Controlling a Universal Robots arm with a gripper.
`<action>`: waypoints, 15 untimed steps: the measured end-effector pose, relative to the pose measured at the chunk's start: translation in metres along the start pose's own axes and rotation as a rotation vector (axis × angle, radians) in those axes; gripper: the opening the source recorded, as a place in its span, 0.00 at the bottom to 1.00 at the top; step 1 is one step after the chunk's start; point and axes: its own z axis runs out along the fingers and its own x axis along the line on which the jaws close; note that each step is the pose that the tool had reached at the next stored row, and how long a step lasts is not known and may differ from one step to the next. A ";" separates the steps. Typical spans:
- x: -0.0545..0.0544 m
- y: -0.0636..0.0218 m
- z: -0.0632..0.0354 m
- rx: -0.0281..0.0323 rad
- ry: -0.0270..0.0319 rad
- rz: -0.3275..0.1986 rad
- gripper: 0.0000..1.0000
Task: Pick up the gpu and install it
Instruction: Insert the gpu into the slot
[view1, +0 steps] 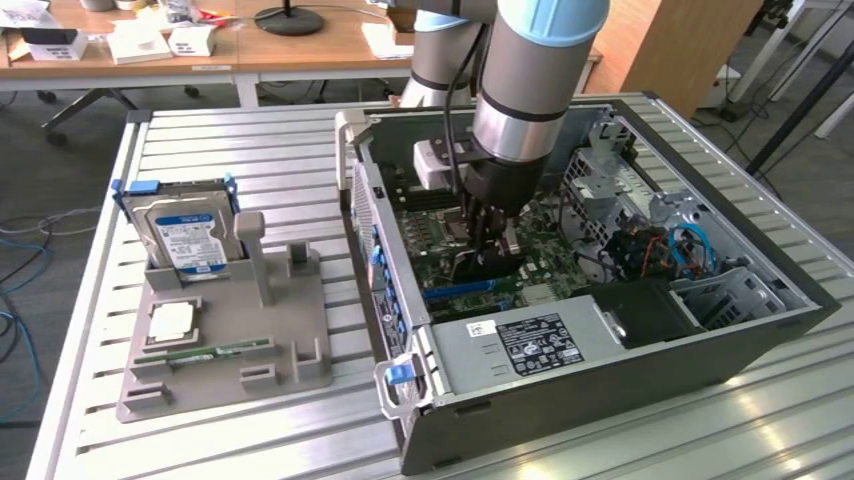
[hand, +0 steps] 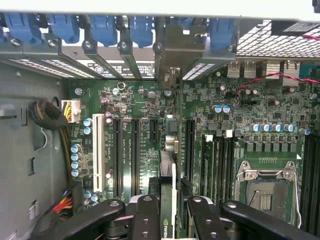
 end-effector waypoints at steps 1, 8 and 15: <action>0.000 0.0000 0.0000 -0.0001 0.0001 0.000 0.26; 0.000 0.0001 0.0001 -0.0015 0.0001 0.000 0.26; 0.000 -0.0003 0.0001 -0.0047 0.0001 0.000 0.26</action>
